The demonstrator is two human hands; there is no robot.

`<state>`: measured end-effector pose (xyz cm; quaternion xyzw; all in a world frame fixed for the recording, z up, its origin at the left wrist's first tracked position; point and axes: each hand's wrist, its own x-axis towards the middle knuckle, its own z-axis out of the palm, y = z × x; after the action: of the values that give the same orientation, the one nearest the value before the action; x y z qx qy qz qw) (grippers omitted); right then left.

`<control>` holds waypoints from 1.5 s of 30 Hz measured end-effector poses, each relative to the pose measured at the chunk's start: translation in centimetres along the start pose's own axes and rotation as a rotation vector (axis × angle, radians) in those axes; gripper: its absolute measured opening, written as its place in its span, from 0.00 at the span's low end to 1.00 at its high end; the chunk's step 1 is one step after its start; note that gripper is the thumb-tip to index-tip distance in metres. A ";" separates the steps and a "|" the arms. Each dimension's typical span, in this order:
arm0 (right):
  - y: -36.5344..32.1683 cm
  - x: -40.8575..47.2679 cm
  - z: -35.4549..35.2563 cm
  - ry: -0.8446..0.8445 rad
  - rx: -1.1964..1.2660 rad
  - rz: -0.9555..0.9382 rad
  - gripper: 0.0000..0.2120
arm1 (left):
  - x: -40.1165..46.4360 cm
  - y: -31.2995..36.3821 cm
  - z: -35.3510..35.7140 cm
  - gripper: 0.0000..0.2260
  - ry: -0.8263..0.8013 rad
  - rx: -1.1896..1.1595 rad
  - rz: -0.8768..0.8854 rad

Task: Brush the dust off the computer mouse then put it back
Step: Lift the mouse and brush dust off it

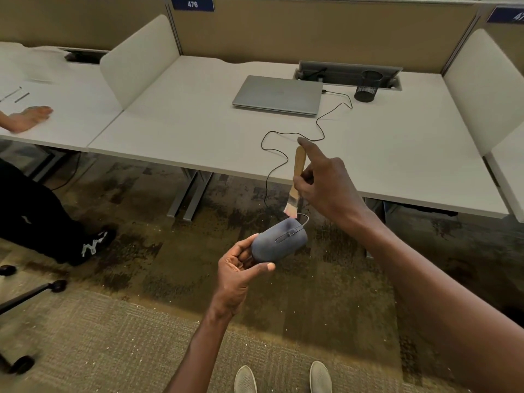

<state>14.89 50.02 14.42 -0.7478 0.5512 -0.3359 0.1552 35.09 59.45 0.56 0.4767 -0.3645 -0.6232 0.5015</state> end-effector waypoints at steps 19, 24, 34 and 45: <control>1.4 -2.4 -1.3 -0.079 0.169 0.001 0.22 | 0.8 0.7 0.1 0.31 0.033 -0.052 0.012; 1.8 -2.9 -2.0 -0.085 0.112 0.014 0.23 | 0.9 0.2 0.1 0.31 0.046 -0.061 0.011; 1.4 -1.7 -1.2 -0.076 0.148 -0.073 0.23 | 1.4 -0.1 -0.2 0.31 0.059 -0.075 0.015; 1.5 -1.5 -1.7 -0.047 0.136 -0.100 0.22 | 1.6 0.1 -0.4 0.29 0.086 -0.111 0.017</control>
<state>12.43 51.13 14.25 -0.7697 0.4854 -0.3623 0.2018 35.42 57.90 0.15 0.4712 -0.3117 -0.6171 0.5477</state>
